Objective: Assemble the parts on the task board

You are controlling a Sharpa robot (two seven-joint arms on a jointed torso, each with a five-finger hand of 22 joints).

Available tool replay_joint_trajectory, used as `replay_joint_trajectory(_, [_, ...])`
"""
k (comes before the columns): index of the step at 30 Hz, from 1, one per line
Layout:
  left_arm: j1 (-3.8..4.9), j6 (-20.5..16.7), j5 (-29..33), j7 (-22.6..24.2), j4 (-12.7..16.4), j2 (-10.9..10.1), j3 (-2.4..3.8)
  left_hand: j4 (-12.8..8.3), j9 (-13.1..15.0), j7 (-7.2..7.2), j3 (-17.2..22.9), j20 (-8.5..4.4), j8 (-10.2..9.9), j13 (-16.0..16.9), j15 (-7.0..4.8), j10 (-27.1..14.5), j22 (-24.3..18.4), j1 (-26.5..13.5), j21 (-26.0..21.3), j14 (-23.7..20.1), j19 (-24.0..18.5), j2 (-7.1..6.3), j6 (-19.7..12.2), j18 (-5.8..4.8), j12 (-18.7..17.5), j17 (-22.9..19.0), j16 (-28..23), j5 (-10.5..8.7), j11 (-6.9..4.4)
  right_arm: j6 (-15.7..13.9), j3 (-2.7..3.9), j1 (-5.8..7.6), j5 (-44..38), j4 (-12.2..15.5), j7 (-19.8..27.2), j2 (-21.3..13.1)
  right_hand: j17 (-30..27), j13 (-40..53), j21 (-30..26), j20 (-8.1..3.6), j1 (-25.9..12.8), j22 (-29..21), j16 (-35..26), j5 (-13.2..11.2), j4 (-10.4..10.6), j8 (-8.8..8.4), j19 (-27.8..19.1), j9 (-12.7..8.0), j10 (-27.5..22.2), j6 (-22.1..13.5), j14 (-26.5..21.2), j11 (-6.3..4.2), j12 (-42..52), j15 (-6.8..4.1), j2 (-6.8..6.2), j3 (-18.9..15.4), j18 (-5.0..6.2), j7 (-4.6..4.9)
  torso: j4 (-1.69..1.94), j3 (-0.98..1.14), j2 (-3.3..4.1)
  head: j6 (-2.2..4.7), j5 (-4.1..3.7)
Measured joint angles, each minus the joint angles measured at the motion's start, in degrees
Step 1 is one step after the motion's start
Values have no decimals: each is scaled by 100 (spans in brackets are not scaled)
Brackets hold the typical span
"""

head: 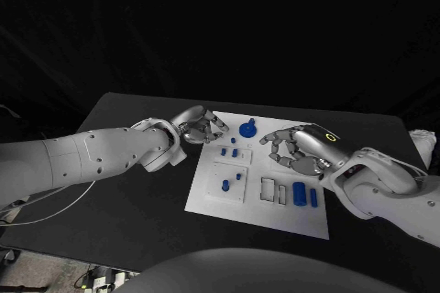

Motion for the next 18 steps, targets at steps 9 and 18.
replay_joint_trajectory(9, [-21, -27, 40, 59, 7, -2, 3, 2, 0, 0, 32, 0, 0, 0, 0, 0, 0, 0, 0, 0, 0, 0, 0, 0, 0, 0, 0, 0, 0, -83, -43, -107, 497, -251, 225, -643, 1241, 1563, 494, -261, -206, -1, 436, -427, 330, -246, 517, -261, 593, -133, 892, -310, 1988, -196, -278, -107, -11, -143, 5, 1, -4, 0, -252])
replay_joint_trajectory(18, [-71, -46, 59, 94, 8, -34, 1, 2, 0, 0, 32, 0, 0, 0, 0, 0, 0, 0, 0, 0, 0, 0, 0, 0, 7, 1, 0, 17, 0, -9, -61, -223, 717, -335, 80, -1002, 3171, 5173, 1257, -291, -472, -1, 1352, -747, 657, 38, 832, -150, 3001, 130, 1530, -336, 4618, -247, -282, -620, -228, -118, 5, 5, -3, 0, -381])
